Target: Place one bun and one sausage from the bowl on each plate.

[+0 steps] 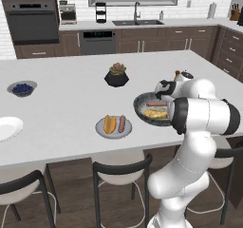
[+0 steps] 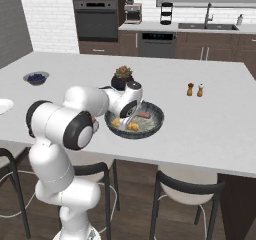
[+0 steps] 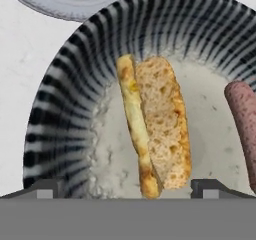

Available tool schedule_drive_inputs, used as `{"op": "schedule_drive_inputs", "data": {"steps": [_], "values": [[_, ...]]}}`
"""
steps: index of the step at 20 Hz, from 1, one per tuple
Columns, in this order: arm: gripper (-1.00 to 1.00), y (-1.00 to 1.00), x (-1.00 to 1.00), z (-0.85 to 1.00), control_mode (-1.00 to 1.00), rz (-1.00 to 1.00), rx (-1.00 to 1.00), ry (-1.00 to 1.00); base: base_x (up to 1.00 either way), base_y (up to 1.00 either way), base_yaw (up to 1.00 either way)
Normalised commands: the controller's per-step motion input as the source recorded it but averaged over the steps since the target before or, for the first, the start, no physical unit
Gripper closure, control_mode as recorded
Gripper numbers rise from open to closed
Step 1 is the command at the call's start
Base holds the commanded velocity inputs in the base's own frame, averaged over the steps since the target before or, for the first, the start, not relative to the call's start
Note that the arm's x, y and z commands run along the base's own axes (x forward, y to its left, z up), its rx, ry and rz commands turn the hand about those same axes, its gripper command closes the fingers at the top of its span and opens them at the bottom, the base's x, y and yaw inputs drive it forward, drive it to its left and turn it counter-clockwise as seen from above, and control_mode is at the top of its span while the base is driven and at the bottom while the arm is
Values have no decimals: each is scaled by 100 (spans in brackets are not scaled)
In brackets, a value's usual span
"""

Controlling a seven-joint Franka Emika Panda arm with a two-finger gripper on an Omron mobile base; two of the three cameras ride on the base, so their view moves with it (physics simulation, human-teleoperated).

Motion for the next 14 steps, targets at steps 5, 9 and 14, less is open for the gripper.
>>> {"op": "schedule_drive_inputs", "data": {"steps": [5, 9, 14], "values": [[-100, -24, 15, 0, -100, 4, 0, -5, 0, 0, 0], [-100, -1, 25, 0, -100, 0, 0, 0, 0, 0, 0], [-100, 4, 20, 0, -100, 0, 0, 0, 0, 0, 0]]}}
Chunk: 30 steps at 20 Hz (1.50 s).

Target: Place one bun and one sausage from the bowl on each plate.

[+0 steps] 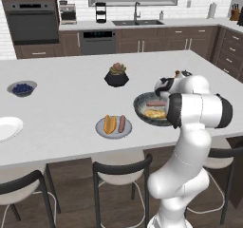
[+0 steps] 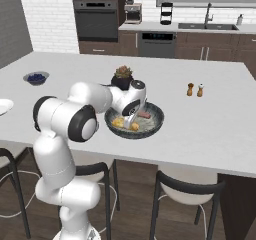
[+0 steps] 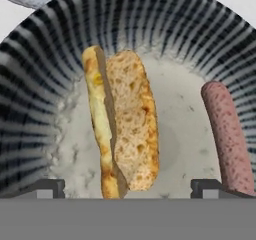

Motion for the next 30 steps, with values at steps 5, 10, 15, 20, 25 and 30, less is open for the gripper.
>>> {"op": "schedule_drive_inputs", "data": {"steps": [5, 10, 15, 20, 25, 30], "values": [[-100, 11, 8, -4, -100, 0, -1, -1, 0, 0, 0], [-100, 15, 0, -13, -100, 0, -2, 0, 0, 0, 0], [-100, 5, 0, -12, -100, 0, 0, -1, 0, 0, 0], [-100, 2, 0, -23, -100, 0, 0, -1, 0, 0, 0], [-100, 0, 0, -20, -100, 0, 0, 0, 0, 0, 0], [-100, 4, 1, -12, -100, 0, 0, 0, 0, 0, 0]]}}
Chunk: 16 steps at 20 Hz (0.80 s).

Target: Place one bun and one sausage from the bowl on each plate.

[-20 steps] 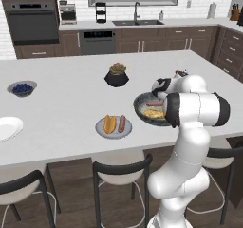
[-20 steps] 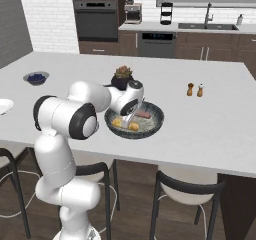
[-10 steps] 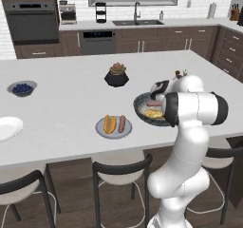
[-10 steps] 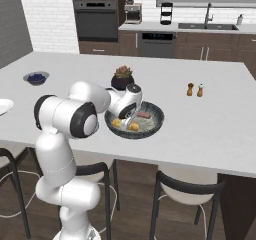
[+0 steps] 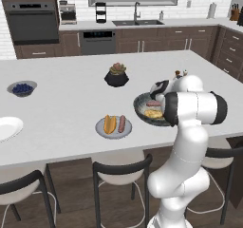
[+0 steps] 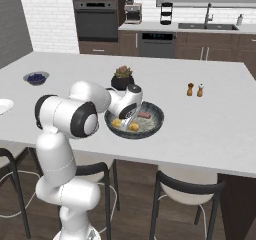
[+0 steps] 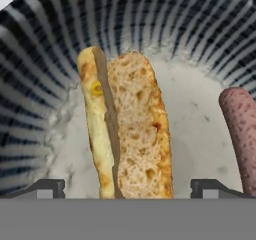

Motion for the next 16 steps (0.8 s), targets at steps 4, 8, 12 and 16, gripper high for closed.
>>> {"op": "schedule_drive_inputs", "data": {"steps": [4, 8, 12, 16], "values": [[-100, 0, 0, 0, -100, 0, 0, 0, 0, 0, 0], [-100, 0, 0, 0, -100, 0, 0, 0, 0, 0, 0], [-100, 0, 0, 0, -100, 0, 0, 0, 0, 0, 0], [-100, 0, 15, -6, -100, 1, 0, -1, 0, 0, 0]]}}
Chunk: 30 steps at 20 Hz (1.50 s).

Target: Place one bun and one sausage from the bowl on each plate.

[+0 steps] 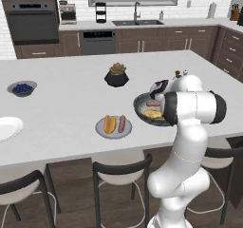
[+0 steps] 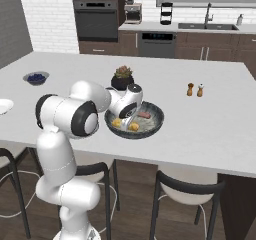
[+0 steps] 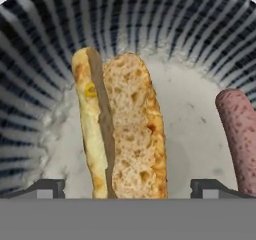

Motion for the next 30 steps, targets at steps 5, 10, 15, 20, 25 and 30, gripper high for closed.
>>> {"op": "schedule_drive_inputs", "data": {"steps": [5, 10, 15, 20, 25, 30], "values": [[-100, 0, 35, -2, -100, 0, 0, -4, 0, 0, 0], [-100, 0, 7, -24, -100, 0, 0, -2, 0, 0, 0], [-100, 0, 0, -31, -100, 0, -1, 0, 0, 0, 0], [-100, 8, 0, -18, -100, 0, -1, 0, 0, 0, 0], [-100, 12, 0, -4, -100, 0, 0, 0, 0, 0, 0], [-100, 36, 0, 0, -100, 2, 0, 0, 0, 0, 0]]}}
